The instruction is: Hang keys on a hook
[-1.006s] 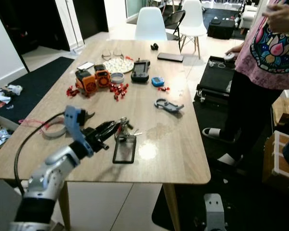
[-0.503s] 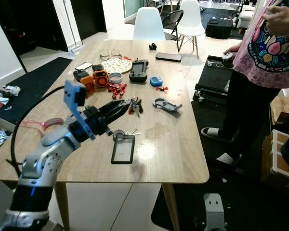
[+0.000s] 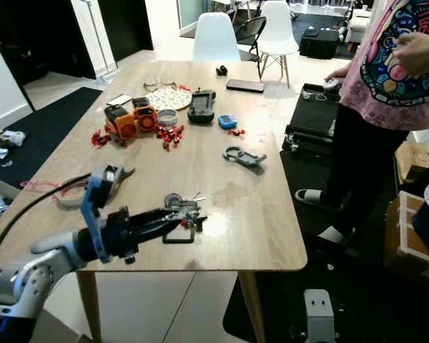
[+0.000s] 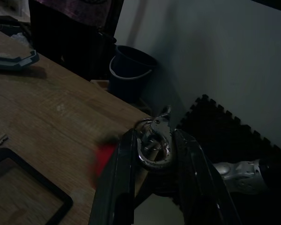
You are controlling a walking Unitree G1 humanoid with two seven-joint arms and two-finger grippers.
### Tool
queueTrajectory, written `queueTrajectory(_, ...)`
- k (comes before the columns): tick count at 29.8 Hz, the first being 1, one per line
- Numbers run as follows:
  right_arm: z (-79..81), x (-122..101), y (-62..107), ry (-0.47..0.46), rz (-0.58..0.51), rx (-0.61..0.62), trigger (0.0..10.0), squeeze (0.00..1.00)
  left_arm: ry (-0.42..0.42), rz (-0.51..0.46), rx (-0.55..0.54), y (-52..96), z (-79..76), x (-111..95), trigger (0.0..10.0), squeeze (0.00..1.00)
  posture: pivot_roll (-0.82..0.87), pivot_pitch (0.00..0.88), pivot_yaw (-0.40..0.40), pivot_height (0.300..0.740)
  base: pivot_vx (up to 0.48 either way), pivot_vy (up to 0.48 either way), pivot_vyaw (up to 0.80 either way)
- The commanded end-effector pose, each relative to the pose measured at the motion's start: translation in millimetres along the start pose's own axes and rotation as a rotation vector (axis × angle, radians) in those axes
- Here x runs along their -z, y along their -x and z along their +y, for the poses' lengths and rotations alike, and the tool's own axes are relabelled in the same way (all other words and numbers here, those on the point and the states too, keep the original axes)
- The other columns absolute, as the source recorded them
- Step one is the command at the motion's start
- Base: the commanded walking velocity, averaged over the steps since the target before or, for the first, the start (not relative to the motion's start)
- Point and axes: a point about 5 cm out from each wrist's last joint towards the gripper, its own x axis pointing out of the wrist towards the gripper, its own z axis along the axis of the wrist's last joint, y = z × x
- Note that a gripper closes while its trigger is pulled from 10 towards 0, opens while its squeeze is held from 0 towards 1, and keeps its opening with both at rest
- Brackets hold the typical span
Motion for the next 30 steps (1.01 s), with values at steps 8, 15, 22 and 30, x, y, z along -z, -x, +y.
queueTrajectory(8, -0.2, 3.4, 0.9, 0.004, 0.014, -0.001, 10.0, 0.0, 0.07, 0.376, 0.048, 43.3, -5.4, 42.3, 0.0, 0.0, 0.03, 0.031, -0.005, 0.74, 0.0, 0.0, 0.0)
queueTrajectory(15, 0.3, 5.7, 1.6, 0.005, 0.02, -0.003, 10.0, 0.0, 0.079, 0.735, -0.084, 93.2, -4.4, 113.4, 0.0, 0.0, 0.03, 0.034, -0.005, 0.74, 0.0, 0.0, 0.0)
queueTrajectory(22, 1.3, 6.6, 1.8, 0.004, 0.022, -0.005, 10.0, 0.0, 0.104, 0.685, -0.114, 88.8, -9.4, 130.0, 0.0, 0.0, 0.03, 0.035, -0.005, 0.74, 0.0, 0.0, 0.0)
queueTrajectory(30, 1.8, 7.0, 1.9, 0.005, 0.023, -0.006, 10.0, 0.0, 0.048, 0.754, -0.254, 105.8, 0.2, 157.3, 0.0, 0.0, 0.04, 0.036, -0.001, 0.74, 0.0, 0.0, 0.0)
